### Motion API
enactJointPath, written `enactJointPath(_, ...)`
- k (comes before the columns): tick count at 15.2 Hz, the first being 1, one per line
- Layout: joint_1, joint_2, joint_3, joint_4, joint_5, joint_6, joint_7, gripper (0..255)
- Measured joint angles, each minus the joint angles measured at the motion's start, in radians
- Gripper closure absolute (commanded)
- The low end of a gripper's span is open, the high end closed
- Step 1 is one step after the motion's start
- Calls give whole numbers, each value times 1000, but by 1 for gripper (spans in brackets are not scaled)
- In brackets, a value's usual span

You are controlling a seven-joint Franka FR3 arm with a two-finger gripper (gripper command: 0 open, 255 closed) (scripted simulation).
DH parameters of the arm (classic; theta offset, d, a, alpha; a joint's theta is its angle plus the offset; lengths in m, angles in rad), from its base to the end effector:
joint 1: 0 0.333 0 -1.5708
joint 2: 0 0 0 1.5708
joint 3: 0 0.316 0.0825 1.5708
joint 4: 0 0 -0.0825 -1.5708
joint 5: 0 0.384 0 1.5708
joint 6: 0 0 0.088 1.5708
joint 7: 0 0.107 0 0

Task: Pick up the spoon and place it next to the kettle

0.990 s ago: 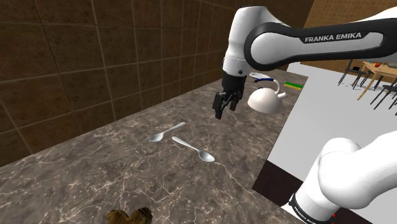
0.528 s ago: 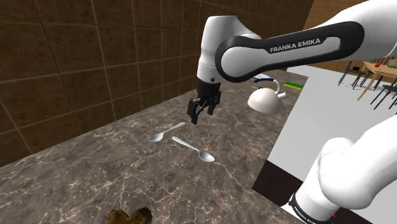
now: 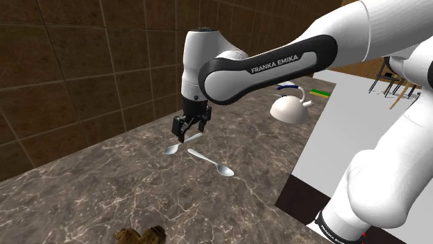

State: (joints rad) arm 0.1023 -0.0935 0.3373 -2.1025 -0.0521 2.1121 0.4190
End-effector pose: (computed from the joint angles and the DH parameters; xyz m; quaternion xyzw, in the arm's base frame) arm 0.4834 0.2284 0.4670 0.9978 0.0227 0.0602 0.0147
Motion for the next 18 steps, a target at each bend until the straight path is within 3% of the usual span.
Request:
enactJointPath(7, 44, 234, 40, 212, -127, 25, 119, 0)
enactJointPath(18, 50, 298, 32, 186, -166, 110, 146, 0)
